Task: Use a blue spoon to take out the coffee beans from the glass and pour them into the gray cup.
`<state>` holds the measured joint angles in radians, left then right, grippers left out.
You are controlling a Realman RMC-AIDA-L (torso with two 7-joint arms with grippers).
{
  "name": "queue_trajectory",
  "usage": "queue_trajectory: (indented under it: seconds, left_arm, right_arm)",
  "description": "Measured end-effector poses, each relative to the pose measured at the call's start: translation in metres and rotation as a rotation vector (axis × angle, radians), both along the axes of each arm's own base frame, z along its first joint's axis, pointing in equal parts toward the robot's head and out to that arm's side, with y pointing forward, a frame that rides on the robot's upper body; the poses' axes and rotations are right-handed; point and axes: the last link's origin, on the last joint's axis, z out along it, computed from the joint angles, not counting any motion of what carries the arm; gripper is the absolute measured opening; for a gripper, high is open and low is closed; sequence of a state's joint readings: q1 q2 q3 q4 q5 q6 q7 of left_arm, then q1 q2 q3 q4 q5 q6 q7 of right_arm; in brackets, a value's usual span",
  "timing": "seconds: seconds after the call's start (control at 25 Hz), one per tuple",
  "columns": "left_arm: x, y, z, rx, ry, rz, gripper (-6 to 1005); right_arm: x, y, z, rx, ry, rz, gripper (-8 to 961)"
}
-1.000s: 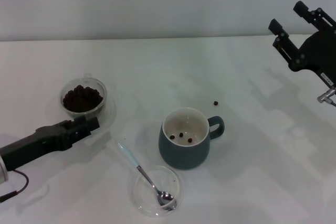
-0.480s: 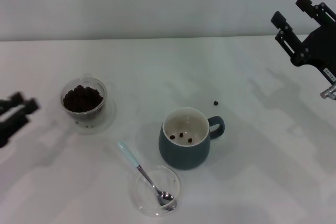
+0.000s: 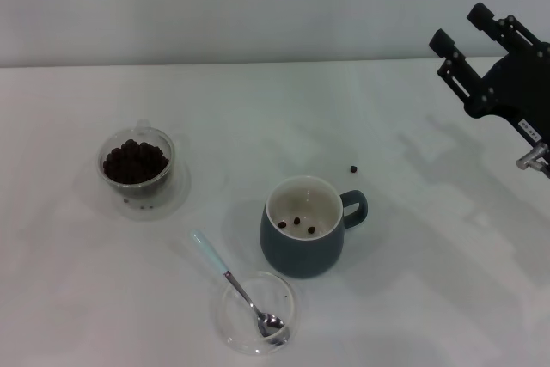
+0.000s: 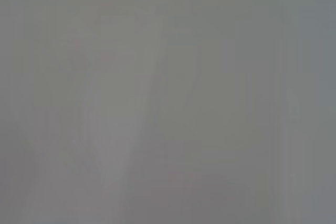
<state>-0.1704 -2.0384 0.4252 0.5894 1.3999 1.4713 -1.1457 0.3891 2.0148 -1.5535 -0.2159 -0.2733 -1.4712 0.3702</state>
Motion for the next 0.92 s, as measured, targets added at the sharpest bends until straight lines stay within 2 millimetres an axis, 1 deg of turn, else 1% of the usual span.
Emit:
queue_trajectory:
  seconds: [0.08,0.28,0.4,0.84,0.92]
  left_arm:
    - [-0.007,-0.006,0.005,0.057,0.009,0.03,499]
    - [-0.015,-0.013,0.005,0.12,0.039,0.077,499]
    - [-0.018,-0.006,0.002,0.13,0.049,0.108,499]
    - [-0.014,0.011,-0.005,0.152,0.064,0.111,499]
    - [-0.014,0.012,-0.006,0.152,0.068,0.113,499]
  right_arm:
    - [0.001,0.0,0.002,0.007,0.003,-0.004,592]
    - [0.003,-0.001,0.004,0.016,0.006,-0.01,590]
    - [0.005,-0.001,0.006,0.024,0.008,-0.02,590]
    - [0.016,0.0,0.017,0.089,0.011,-0.075,590]
    - [0.017,0.0,0.019,0.101,0.016,-0.083,590]
